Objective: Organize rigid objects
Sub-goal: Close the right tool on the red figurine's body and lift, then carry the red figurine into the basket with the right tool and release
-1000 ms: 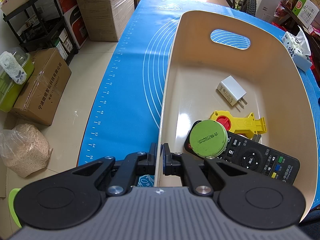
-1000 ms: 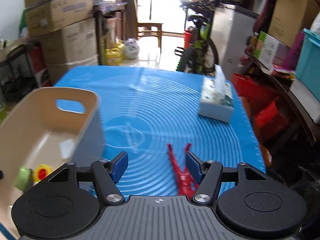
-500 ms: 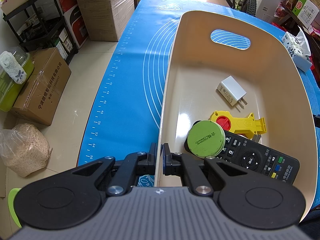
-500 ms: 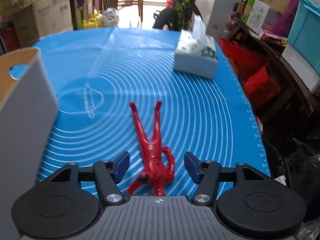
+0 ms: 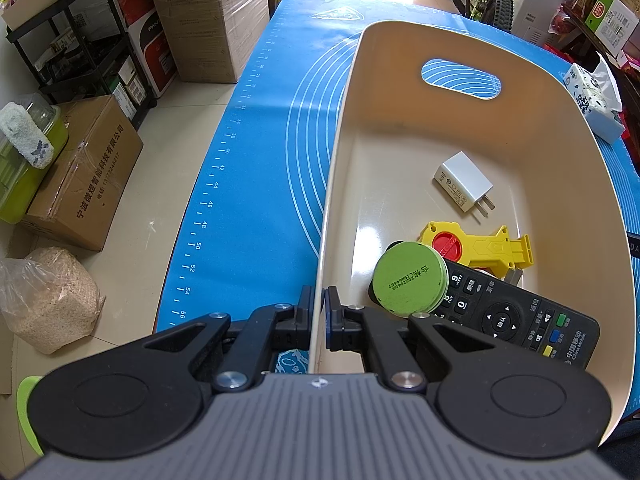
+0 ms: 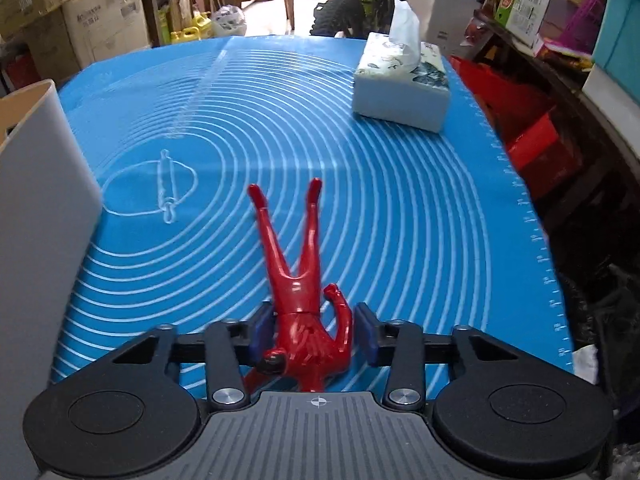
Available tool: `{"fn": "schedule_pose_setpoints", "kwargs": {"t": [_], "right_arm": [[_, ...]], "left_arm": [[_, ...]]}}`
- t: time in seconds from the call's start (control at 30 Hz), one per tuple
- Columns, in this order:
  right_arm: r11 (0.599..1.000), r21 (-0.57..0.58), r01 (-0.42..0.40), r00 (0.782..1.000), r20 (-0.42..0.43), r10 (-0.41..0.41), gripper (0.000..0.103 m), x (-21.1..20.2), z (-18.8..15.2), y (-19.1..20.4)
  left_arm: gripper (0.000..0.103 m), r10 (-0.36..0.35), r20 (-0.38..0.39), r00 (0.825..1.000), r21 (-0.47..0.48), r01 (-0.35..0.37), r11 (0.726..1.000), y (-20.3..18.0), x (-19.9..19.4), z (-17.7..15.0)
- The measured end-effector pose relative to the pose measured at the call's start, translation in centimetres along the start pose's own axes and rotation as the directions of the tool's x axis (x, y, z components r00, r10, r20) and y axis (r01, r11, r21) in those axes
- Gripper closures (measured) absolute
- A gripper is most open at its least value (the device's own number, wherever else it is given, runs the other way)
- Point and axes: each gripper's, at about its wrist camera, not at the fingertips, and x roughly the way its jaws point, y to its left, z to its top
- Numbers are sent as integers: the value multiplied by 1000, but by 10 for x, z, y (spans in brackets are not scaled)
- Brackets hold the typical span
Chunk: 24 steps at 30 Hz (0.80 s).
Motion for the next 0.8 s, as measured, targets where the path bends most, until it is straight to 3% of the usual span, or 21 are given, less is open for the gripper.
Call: {"fn": "schedule_pose_setpoints", "kwargs": {"t": [0.27, 0.8], "right_arm": [[1000, 19, -14, 1000, -2, 14, 57, -5, -1, -2], [999, 35, -15, 992, 129, 10, 57, -50, 8, 8]], "left_arm": [[96, -1, 0, 1000, 0, 1, 1000, 1, 0, 0], [96, 1, 0, 1000, 1, -1, 1000, 1, 0, 0]]}}
